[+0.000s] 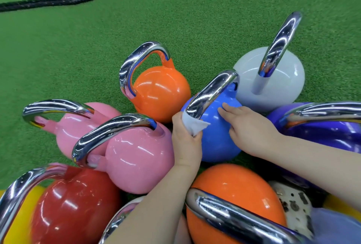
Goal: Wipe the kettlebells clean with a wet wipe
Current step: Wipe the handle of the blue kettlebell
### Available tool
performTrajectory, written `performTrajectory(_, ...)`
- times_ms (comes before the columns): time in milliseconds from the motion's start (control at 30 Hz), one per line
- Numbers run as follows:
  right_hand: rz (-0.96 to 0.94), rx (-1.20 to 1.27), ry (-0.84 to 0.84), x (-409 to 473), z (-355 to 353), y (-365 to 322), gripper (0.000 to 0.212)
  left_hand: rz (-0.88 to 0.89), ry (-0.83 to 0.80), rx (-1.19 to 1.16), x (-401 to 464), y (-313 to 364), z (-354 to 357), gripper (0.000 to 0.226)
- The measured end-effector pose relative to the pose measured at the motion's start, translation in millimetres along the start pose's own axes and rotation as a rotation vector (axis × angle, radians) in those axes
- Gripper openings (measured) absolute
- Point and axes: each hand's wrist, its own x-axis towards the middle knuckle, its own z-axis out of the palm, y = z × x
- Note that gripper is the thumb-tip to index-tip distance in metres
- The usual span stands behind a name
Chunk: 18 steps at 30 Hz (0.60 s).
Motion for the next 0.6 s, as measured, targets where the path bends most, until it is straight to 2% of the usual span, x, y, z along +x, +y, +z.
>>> performTrajectory(33,0.011,-0.010,0.008,-0.9,0.9,-1.2,0.061,-0.007,-0.004,-0.030,-0.8,-2.9,-0.5,0.055)
performTrajectory(100,-0.033,-0.054,0.154,-0.9,9.4,-4.6,0.057,-0.031,-0.026,-0.092,-3.4,-10.0,-1.1,0.051)
performTrajectory(200,-0.160,0.090,0.373,-5.0,18.8,-6.6,0.039,-0.006,-0.031,-0.073,-7.4,-22.9,0.2,0.052)
performTrajectory(267,-0.378,0.125,0.392,-8.4,15.4,-6.7,0.029,0.012,-0.022,-0.020,-7.7,-30.9,1.7,0.048)
performTrajectory(367,-0.694,0.080,0.272,-11.6,12.3,-10.9,0.025,0.018,-0.069,0.141,-9.7,-43.3,-2.7,0.033)
performTrajectory(400,-0.744,0.072,0.243,-11.9,14.7,-12.3,0.028,0.011,-0.126,0.207,-10.4,-47.8,-4.4,0.037)
performTrajectory(500,-0.778,0.094,0.196,-13.7,20.8,-20.9,0.035,-0.086,-0.370,0.470,-10.3,-41.9,-10.7,0.074)
performTrajectory(567,-0.752,0.115,0.168,-14.4,21.8,-26.0,0.041,-0.240,-0.416,0.482,-10.8,-30.6,-13.8,0.089)
performTrajectory(600,-0.721,0.122,0.166,-14.3,20.8,-27.8,0.044,-0.244,-0.447,0.449,-11.0,-25.3,-14.8,0.096)
